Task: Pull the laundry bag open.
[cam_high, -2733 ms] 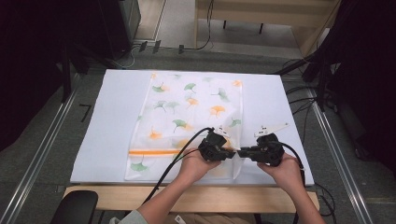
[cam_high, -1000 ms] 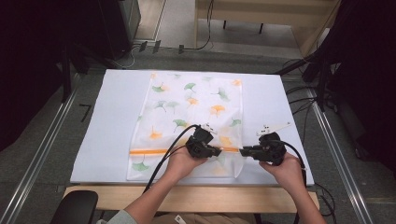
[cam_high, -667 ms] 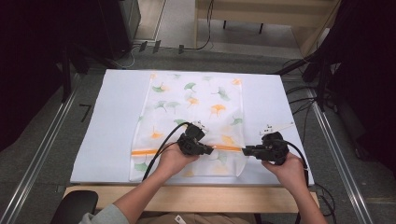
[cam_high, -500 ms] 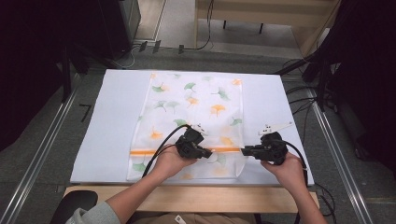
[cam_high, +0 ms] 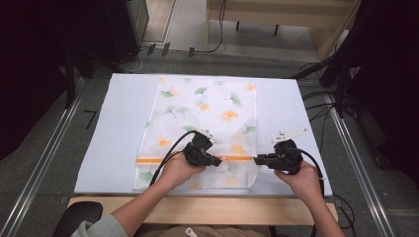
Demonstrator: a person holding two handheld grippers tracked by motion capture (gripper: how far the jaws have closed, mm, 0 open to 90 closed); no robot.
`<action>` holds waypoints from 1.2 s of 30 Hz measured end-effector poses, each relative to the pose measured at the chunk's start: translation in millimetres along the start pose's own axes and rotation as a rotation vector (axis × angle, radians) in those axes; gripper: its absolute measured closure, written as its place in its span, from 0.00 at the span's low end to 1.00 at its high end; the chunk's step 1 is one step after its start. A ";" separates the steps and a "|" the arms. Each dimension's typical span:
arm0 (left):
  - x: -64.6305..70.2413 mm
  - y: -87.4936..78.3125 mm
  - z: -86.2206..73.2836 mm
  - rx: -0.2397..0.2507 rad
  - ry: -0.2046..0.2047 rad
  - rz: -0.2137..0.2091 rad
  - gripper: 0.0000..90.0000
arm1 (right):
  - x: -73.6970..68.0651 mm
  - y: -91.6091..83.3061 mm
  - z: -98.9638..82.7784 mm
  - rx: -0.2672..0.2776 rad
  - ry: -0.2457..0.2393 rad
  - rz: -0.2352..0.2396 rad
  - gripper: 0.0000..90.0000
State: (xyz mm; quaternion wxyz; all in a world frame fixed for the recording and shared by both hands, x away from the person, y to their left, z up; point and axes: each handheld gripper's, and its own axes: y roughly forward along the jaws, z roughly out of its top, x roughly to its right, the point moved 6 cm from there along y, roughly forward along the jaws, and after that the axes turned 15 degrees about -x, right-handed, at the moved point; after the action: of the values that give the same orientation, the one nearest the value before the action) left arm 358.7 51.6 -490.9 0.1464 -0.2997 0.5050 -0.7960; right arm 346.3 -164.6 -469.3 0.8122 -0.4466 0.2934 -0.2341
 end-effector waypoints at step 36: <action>-22.1 -23.2 -31.4 0.004 -0.096 0.033 1.00 | 10.2 -1.9 -3.9 -0.018 0.015 -0.008 0.95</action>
State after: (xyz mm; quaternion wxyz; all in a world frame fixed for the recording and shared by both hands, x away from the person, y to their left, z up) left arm 357.9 96.3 -487.2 0.1843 -0.3290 0.5007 -0.7791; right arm 350.7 -174.3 -472.1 0.8049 -0.4535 0.2997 -0.2381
